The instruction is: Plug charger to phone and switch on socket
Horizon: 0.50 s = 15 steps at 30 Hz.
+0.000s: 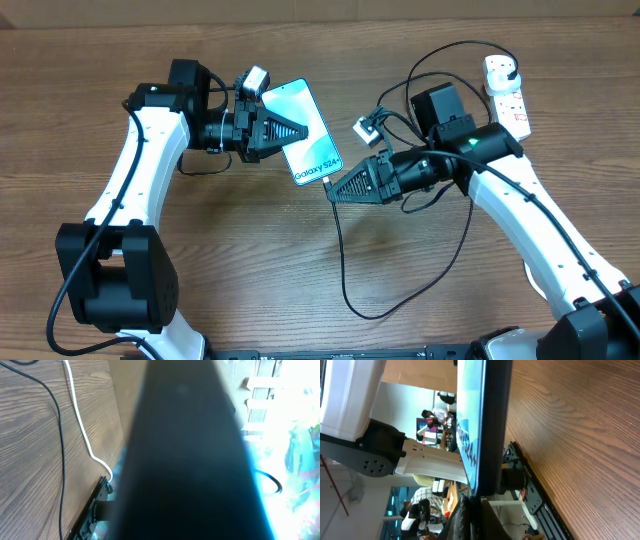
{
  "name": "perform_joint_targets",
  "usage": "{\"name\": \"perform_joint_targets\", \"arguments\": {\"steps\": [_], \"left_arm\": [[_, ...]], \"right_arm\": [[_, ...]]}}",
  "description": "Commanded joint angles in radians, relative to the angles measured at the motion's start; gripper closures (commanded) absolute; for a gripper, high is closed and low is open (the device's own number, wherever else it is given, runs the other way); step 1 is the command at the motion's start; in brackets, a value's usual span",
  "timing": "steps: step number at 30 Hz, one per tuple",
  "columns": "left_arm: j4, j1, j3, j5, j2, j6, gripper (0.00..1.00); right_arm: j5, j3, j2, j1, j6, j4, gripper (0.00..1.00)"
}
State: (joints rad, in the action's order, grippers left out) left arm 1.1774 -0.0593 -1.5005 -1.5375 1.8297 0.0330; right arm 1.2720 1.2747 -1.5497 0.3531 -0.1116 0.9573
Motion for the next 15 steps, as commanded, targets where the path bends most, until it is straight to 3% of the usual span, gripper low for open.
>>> {"name": "perform_joint_targets", "arguments": {"steps": [1, 15], "left_arm": [[0.0, -0.006, -0.03, -0.045, -0.033, 0.026, 0.96], [-0.001, -0.006, -0.03, -0.045, -0.033, 0.025, 0.96]], "right_arm": [[0.01, -0.001, -0.002, -0.002, 0.004, -0.006, 0.96], [0.039, -0.001, -0.002, -0.001, 0.004, -0.005, 0.96]]}}
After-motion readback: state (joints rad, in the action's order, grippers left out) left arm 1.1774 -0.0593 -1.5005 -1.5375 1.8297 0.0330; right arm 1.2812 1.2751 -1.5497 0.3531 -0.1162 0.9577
